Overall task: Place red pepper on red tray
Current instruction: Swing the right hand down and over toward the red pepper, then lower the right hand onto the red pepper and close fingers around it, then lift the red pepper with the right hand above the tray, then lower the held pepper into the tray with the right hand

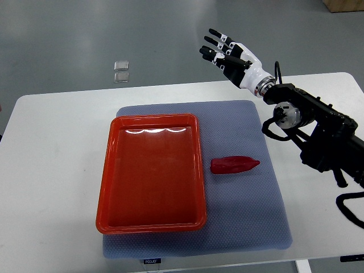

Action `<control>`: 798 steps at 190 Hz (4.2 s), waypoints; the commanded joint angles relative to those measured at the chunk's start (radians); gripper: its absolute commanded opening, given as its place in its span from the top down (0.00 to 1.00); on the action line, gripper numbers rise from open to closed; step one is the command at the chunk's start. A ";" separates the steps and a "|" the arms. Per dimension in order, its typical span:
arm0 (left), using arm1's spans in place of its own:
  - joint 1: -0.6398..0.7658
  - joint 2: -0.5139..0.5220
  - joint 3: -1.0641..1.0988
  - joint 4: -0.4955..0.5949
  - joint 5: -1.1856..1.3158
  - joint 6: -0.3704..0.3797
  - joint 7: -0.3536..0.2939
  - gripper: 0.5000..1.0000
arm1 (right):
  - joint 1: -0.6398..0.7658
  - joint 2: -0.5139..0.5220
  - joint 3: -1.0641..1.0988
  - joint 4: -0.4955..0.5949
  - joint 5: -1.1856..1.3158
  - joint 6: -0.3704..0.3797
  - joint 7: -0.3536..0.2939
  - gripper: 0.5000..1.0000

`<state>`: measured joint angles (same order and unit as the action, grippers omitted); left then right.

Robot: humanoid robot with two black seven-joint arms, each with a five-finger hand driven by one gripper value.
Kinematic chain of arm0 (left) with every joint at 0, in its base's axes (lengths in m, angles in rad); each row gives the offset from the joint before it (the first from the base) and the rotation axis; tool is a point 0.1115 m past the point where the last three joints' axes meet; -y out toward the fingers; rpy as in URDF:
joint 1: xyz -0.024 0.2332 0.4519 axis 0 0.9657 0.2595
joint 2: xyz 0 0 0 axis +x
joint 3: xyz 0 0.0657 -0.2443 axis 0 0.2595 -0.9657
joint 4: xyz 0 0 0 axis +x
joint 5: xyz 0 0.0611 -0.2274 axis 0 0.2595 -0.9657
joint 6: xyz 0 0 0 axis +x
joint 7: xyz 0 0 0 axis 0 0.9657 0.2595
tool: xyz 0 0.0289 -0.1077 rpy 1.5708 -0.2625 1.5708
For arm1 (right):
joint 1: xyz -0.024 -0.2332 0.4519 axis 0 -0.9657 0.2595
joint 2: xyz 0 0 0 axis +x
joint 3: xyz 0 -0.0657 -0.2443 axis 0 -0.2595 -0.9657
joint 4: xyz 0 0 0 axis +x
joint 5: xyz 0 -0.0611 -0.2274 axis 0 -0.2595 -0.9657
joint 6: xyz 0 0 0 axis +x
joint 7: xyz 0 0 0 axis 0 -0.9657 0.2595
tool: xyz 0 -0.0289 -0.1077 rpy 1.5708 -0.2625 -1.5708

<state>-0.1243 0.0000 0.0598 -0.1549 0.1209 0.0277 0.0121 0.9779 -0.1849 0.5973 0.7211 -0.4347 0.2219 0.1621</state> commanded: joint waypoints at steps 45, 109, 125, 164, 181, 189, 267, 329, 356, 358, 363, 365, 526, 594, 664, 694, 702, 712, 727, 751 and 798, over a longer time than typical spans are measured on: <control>0.000 0.000 -0.002 -0.002 0.000 -0.005 0.000 0.00 | 0.196 -0.370 -0.429 0.446 -0.151 0.085 -0.090 0.18; 0.000 0.000 0.000 0.000 0.000 -0.005 0.000 0.00 | -0.002 -0.476 -0.426 0.621 -0.345 0.017 -0.009 0.18; 0.000 0.000 0.002 0.000 0.000 -0.005 0.000 0.00 | -0.033 -0.473 -0.426 0.623 -0.417 -0.021 0.036 0.18; 0.000 0.000 0.000 0.000 0.000 -0.005 0.002 0.00 | -0.076 -0.469 -0.427 0.624 -0.490 -0.061 0.053 0.18; 0.000 0.000 -0.002 0.000 0.000 -0.005 0.002 0.00 | -0.087 -0.467 -0.429 0.623 -0.503 -0.061 0.054 0.18; 0.000 0.000 -0.002 0.000 0.000 -0.005 0.002 0.00 | -0.097 -0.467 -0.429 0.623 -0.504 -0.065 0.056 0.18; 0.000 0.000 0.002 0.000 0.000 -0.005 0.002 0.00 | -0.162 -0.403 -0.435 0.547 -0.627 -0.165 0.076 0.19; 0.000 0.000 0.002 0.000 0.000 -0.005 0.002 0.00 | -0.180 -0.387 -0.462 0.501 -0.687 -0.200 0.088 0.23; 0.000 0.000 0.000 0.000 0.000 -0.005 0.002 0.00 | -0.182 -0.387 -0.467 0.497 -0.705 -0.202 0.089 0.31; 0.000 0.000 0.000 0.000 0.000 -0.005 0.002 0.00 | -0.182 -0.387 -0.467 0.497 -0.705 -0.202 0.089 0.32; 0.000 0.000 0.000 0.000 0.000 -0.005 0.002 0.00 | -0.180 -0.387 -0.473 0.497 -0.710 -0.202 0.089 0.33; 0.000 0.000 0.000 0.000 0.000 -0.005 0.002 0.00 | -0.180 -0.387 -0.475 0.497 -0.711 -0.202 0.089 0.34; 0.000 0.000 0.002 0.000 0.000 -0.003 0.002 0.00 | -0.039 -0.484 -0.488 0.501 -0.762 -0.170 0.106 1.00; -0.001 0.000 0.002 0.000 0.000 -0.003 0.002 0.00 | 0.217 -0.349 -0.510 0.488 -0.630 -0.095 0.091 1.00; -0.001 0.000 -0.002 -0.005 0.000 -0.005 0.002 0.00 | 0.311 0.185 -0.688 0.104 -0.590 -0.104 0.089 1.00; -0.001 0.000 -0.003 -0.006 0.000 -0.006 0.002 0.00 | 0.248 0.185 -0.714 -0.002 -0.601 -0.108 0.089 1.00; 0.000 0.000 -0.003 -0.005 0.000 -0.006 0.002 0.00 | 0.237 0.185 -0.714 -0.015 -0.602 -0.108 0.089 1.00; 0.000 0.000 -0.002 -0.003 0.000 -0.006 0.002 0.00 | 0.223 0.185 -0.714 -0.025 -0.604 -0.110 0.091 1.00; -0.001 0.000 0.000 0.000 0.000 -0.006 0.002 0.00 | 0.200 0.185 -0.712 -0.025 -0.604 -0.110 0.091 1.00; 0.000 0.000 0.000 0.000 0.000 -0.006 0.002 0.00 | 0.182 0.185 -0.712 -0.022 -0.604 -0.110 0.091 1.00; 0.000 0.000 0.000 -0.002 0.000 -0.006 0.003 0.00 | 0.168 0.185 -0.709 -0.006 -0.596 -0.125 0.094 1.00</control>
<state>-0.1245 0.0000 0.0598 -0.1555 0.1212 0.0213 0.0147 1.1506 0.0000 -0.1130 0.7063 -1.0327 0.1095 0.2548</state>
